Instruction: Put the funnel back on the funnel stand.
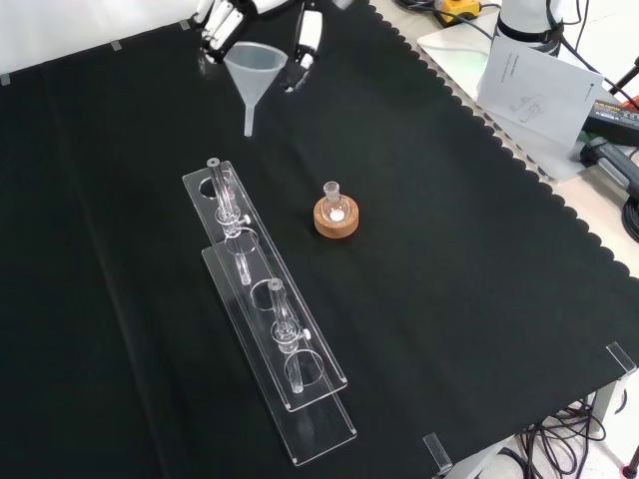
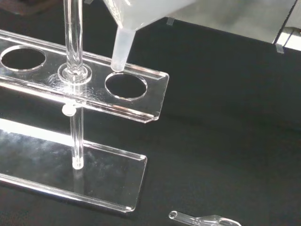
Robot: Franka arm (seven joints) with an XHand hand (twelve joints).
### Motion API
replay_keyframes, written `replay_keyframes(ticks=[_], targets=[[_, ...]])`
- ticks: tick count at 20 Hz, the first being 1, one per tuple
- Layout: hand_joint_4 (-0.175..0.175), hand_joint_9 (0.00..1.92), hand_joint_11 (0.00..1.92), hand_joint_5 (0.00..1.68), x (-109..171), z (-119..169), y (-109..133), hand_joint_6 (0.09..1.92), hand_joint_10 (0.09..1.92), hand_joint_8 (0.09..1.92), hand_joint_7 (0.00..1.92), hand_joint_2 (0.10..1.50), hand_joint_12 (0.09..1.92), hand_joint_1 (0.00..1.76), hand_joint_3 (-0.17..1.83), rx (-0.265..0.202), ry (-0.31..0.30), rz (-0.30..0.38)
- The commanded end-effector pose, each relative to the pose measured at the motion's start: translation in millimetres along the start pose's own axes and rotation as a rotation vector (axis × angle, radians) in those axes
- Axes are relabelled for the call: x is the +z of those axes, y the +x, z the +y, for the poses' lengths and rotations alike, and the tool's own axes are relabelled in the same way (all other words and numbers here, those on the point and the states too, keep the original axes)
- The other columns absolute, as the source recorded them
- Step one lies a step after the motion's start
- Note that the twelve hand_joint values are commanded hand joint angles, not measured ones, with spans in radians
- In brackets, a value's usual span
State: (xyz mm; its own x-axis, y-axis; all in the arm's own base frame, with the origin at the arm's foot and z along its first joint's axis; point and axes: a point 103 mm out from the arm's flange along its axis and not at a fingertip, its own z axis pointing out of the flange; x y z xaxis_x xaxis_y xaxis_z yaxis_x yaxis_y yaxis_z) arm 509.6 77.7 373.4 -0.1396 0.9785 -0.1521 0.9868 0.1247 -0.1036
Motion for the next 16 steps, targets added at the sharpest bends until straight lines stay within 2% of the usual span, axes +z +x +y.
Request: replay_keyframes(ticks=[1, 16], targets=[[-0.025, 1.15, 0.69, 0.79, 18.6, 32.9, -6.6, 0.68, 0.46, 0.71, 0.80, 0.84, 1.22, 0.73, 0.50, -0.029, 0.026, -0.004], [-0.029, 1.15, 0.69, 0.77, 40.4, 71.9, 3.0, 0.68, 0.46, 0.71, 0.80, 0.84, 1.22, 0.74, 0.50, -0.053, 0.054, -0.034]])
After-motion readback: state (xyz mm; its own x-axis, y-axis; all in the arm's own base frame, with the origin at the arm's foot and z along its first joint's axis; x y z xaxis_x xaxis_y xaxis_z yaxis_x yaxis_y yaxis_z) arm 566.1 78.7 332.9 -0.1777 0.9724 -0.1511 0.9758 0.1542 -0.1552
